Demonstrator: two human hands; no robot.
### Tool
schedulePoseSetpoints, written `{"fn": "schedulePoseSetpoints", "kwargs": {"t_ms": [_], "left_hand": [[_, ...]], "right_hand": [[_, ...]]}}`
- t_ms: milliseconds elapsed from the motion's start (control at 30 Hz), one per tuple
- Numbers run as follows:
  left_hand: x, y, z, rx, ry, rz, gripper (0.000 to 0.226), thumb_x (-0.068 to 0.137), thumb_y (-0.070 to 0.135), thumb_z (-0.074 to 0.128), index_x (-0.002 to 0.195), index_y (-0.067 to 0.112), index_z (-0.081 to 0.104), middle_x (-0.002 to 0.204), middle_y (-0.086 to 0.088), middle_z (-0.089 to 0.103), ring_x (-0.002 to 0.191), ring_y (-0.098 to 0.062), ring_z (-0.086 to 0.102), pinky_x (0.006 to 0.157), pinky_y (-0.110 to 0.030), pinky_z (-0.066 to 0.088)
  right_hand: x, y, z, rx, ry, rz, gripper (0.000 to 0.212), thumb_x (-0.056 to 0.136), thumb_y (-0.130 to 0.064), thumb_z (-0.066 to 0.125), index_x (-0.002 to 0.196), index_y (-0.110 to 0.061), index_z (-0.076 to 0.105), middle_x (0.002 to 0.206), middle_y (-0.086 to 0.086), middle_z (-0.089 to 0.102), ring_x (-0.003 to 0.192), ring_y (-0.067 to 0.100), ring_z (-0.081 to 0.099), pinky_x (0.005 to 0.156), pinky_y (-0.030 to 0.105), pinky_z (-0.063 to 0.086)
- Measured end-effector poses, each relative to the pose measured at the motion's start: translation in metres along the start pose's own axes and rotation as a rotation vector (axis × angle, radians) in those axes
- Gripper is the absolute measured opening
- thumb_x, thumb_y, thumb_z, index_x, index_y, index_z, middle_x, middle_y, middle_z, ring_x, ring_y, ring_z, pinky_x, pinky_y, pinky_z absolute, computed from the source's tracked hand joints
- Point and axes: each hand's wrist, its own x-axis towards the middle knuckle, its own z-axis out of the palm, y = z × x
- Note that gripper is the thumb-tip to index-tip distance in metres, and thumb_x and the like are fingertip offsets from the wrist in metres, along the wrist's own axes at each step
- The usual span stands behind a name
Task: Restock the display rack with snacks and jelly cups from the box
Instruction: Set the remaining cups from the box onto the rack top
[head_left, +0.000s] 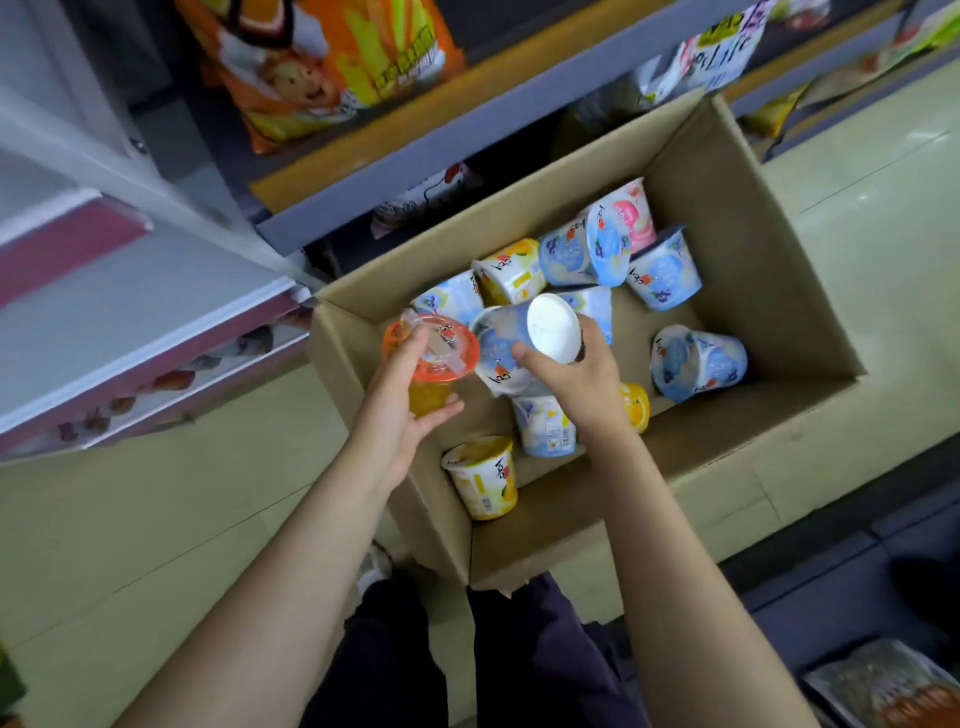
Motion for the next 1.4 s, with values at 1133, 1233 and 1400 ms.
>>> {"fn": "schedulePoseSetpoints", "kwargs": {"t_ms": [1133, 1233, 1400], "left_hand": [[-0.406, 0.269, -0.423, 0.136, 0.347, 0.971, 0.029, 0.08, 0.024, 0.081, 0.106, 0.028, 0.07, 0.095, 0.013, 0.071, 0.083, 0.001, 0.065, 0.067, -0.016, 0.048], [-0.389, 0.298, -0.427, 0.138, 0.427, 1.005, 0.04, 0.069, 0.025, 0.09, 0.1, 0.035, 0.067, 0.103, 0.008, 0.07, 0.094, -0.007, 0.065, 0.079, -0.028, 0.053], [-0.363, 0.33, -0.428, 0.196, 0.6, 1.044, 0.042, 0.071, 0.025, 0.089, 0.095, 0.043, 0.06, 0.105, 0.02, 0.063, 0.095, 0.007, 0.056, 0.074, -0.02, 0.047]], "right_hand": [[-0.404, -0.418, 0.274, 0.287, -0.23, -0.629, 0.061, 0.076, -0.045, 0.08, 0.125, -0.032, 0.047, 0.118, 0.005, 0.064, 0.101, 0.02, 0.07, 0.086, 0.049, 0.059], [-0.383, -0.448, 0.292, 0.254, -0.278, -0.74, 0.052, 0.08, -0.033, 0.08, 0.123, -0.029, 0.051, 0.117, -0.001, 0.062, 0.097, 0.009, 0.069, 0.073, 0.029, 0.061], [-0.336, -0.489, 0.336, -0.053, -0.425, -0.977, 0.04, 0.077, -0.032, 0.082, 0.113, -0.028, 0.065, 0.106, -0.009, 0.067, 0.09, -0.003, 0.062, 0.072, 0.014, 0.049]]}}
